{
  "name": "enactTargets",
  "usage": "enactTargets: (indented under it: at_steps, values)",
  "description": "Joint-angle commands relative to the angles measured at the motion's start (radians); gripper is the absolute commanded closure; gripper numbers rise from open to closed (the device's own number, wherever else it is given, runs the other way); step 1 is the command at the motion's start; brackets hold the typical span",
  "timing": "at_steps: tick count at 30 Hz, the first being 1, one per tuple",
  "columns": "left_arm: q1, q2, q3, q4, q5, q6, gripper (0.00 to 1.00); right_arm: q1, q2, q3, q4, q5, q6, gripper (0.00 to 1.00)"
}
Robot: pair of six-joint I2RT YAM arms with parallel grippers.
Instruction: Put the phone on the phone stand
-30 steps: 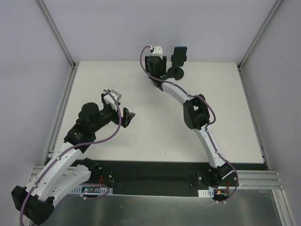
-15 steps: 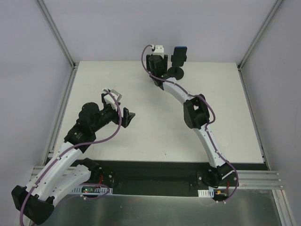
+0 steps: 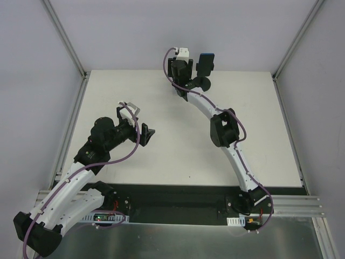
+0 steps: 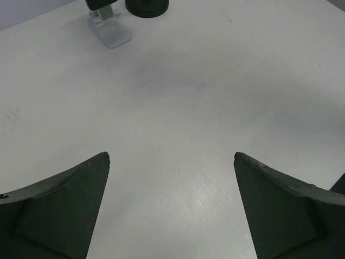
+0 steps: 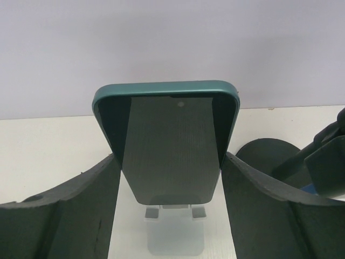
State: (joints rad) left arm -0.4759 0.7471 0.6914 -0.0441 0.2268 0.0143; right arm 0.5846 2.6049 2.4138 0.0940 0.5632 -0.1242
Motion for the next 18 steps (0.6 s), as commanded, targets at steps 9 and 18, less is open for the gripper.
enactTargets:
  at_steps: [9, 18]
  values:
    - [0.008, 0.006, 0.028, 0.02, 0.016, -0.002, 0.03, -0.002, 0.023, 0.067, 0.076, 0.026, 0.023, 0.99]
    - [0.008, 0.009, 0.03, 0.02, 0.019, -0.002, 0.03, 0.001, 0.027, 0.053, 0.072, 0.038, 0.028, 0.99]
